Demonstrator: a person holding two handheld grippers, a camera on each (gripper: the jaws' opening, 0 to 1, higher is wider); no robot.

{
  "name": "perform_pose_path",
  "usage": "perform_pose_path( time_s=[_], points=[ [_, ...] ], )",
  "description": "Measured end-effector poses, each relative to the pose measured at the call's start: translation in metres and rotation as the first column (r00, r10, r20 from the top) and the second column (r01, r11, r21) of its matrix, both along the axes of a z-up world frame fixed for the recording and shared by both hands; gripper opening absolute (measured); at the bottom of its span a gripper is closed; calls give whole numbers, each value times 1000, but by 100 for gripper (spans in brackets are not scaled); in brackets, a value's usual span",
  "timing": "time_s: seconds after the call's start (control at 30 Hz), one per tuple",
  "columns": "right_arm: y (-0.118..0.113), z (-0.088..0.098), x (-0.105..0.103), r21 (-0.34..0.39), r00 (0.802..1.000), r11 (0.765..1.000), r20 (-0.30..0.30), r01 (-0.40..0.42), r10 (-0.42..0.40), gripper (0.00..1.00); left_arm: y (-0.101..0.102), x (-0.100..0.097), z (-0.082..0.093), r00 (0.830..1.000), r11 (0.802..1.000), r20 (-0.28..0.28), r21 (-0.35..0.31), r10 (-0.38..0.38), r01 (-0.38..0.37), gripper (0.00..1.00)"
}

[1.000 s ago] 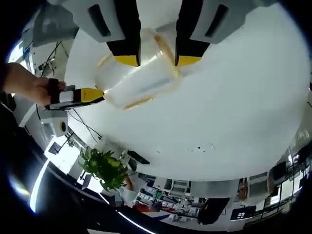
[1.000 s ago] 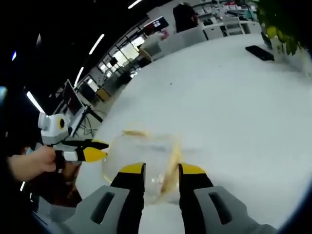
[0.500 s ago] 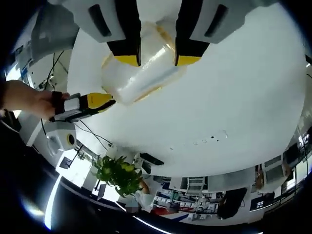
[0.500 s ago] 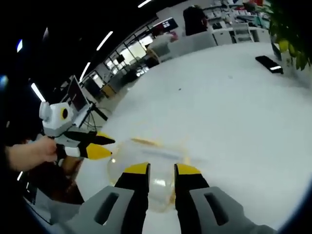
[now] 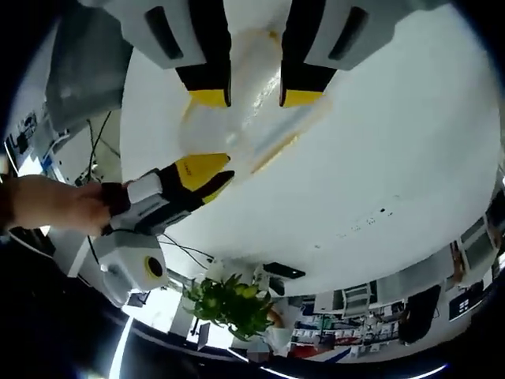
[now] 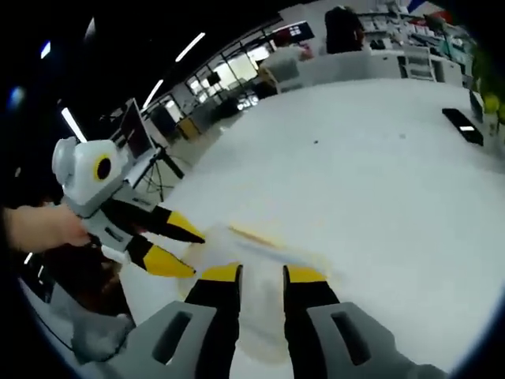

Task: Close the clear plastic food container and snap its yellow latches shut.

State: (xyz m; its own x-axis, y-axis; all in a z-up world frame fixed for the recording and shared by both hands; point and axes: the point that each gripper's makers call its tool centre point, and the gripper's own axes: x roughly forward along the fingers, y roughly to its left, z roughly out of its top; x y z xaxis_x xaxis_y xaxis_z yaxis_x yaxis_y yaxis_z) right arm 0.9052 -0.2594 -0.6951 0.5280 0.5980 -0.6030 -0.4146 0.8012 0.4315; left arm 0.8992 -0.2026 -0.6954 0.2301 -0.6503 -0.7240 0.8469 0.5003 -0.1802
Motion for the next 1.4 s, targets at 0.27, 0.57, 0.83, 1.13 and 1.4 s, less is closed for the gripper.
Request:
perform_pose_path(
  time_s=[0.27, 0.57, 0.83, 1.13, 1.4],
  points=[
    [10, -3, 6, -26, 999, 999, 30, -44, 44, 7, -11, 2, -3, 1000, 1000, -2, -1, -21, 21, 14],
    [18, -4, 11, -35, 997, 997, 36, -67, 68, 7, -19, -4, -7, 991, 991, 58, 62, -123, 120, 12],
    [24, -5, 14, -41, 996, 996, 41, -79, 81, 7, -27, -11, -9, 979, 982, 89, 73, -183, 177, 12],
    [27, -2, 23, -67, 993, 992, 50, -106, 109, 8, -30, -19, -11, 963, 971, 141, 98, -228, 216, 14],
    [28, -3, 25, -80, 991, 989, 45, -123, 127, 8, -33, -33, -9, 940, 956, 179, 95, -290, 277, 24]
  ],
)
